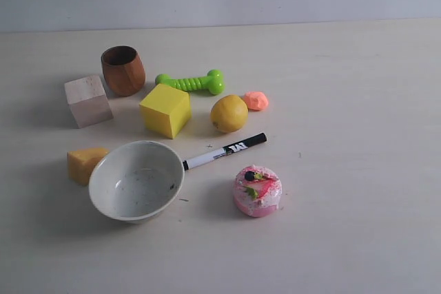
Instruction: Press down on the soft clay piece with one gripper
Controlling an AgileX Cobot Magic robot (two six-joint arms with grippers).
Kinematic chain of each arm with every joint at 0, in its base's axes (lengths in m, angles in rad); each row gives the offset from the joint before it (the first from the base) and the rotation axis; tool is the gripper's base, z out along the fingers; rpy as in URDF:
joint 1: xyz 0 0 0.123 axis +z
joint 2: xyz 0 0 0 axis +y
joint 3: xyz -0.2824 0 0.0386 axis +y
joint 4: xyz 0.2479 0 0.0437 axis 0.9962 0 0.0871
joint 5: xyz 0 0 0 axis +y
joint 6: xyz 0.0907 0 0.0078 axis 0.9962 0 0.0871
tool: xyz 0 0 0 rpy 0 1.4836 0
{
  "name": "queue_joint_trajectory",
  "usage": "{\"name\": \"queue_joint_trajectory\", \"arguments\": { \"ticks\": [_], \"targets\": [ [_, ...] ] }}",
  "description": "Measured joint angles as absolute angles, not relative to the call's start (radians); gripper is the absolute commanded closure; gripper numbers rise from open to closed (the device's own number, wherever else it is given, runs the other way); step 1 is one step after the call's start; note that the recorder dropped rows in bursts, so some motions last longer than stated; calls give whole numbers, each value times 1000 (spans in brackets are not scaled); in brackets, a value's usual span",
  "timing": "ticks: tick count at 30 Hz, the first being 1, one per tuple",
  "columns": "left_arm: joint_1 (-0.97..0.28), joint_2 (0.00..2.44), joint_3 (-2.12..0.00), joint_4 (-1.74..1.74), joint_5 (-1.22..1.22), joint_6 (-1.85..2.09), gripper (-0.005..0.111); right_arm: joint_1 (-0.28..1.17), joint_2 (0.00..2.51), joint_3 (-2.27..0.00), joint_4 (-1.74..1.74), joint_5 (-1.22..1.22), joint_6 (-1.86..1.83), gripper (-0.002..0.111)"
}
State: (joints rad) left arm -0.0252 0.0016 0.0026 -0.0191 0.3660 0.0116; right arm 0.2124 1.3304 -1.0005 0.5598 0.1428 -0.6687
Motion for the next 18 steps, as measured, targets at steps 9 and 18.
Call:
{"name": "queue_joint_trajectory", "arguments": {
  "ticks": [9, 18],
  "targets": [
    [-25, 2, 3, -19, 366, 12, 107, 212, 1342, -1001, 684, 94, -638, 108],
    [-25, 2, 3, -19, 366, 12, 107, 212, 1342, -1001, 728, 138, -618, 108]
  ]
}}
